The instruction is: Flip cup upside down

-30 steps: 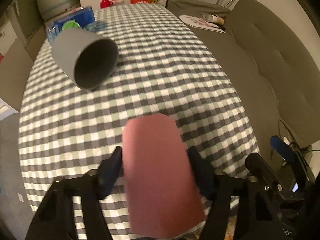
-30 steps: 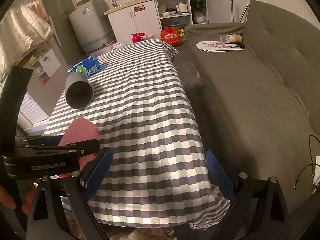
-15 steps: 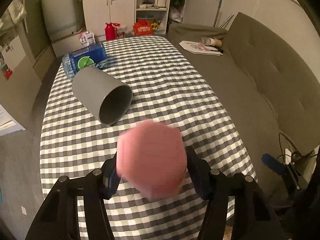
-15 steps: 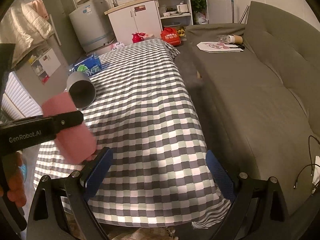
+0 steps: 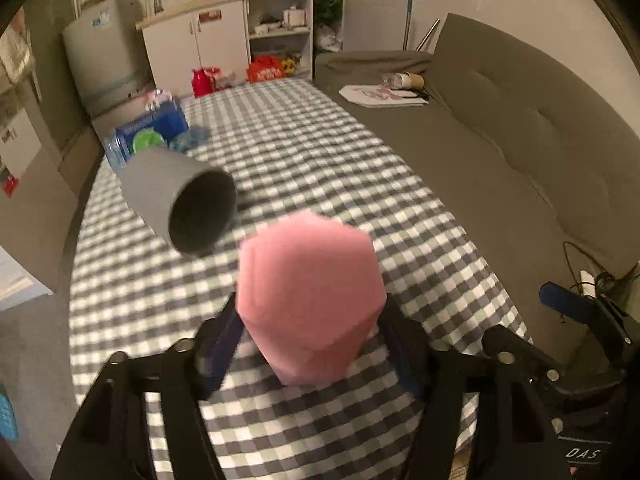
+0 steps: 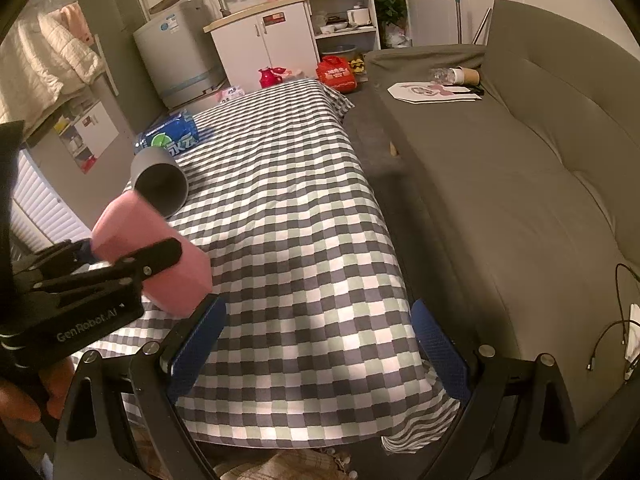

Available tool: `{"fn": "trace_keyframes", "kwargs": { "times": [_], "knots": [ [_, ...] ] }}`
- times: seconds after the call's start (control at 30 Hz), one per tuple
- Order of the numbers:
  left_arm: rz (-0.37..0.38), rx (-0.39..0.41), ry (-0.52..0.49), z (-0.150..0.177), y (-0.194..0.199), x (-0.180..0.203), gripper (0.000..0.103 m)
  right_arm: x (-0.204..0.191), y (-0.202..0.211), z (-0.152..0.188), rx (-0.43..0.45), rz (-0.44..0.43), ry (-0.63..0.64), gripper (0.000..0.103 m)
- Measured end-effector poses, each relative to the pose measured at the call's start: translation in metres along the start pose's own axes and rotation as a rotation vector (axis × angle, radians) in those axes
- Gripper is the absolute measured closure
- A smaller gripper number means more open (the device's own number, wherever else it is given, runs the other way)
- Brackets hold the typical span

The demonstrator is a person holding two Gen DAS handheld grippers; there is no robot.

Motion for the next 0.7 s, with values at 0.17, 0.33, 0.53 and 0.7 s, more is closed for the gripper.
{"fn": "trace_keyframes", "kwargs": {
  "times": [0.17,0.33,0.53,0.7],
  "knots": [
    [0.005,-0.027,0.031,0.019,-0.013,-0.005,0.029,0.003,-0.003,0.003,-0.01,0.001,-0.009,0.009],
    [0.031,-0.016,0.057,0.025,-0.017,-0.009,0.035,0.0,-0.009,0.007,-0.025,-0.002,-0.002,0.009],
    [-0.001,0.026,0.041,0.022,-0.015,-0.008,0.036,0.0,-0.013,0.009,-0.031,0.0,-0.005,0.009],
    [-0.017,0.066,0.069,0.007,-0.016,-0.016,0.036,0.003,-0.015,0.009,-0.033,0.003,-0.008,0.009]
  ]
}}
Point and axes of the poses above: each gripper's, at about its wrist camera, not at the fingertips, and y roughly against the way its jaws point, x to its right, z to its underside, the point moved 9 cm from there along -y, roughly the way its jaws point, and after that the axes turned 6 degrees about y, right-handed, at the moved point
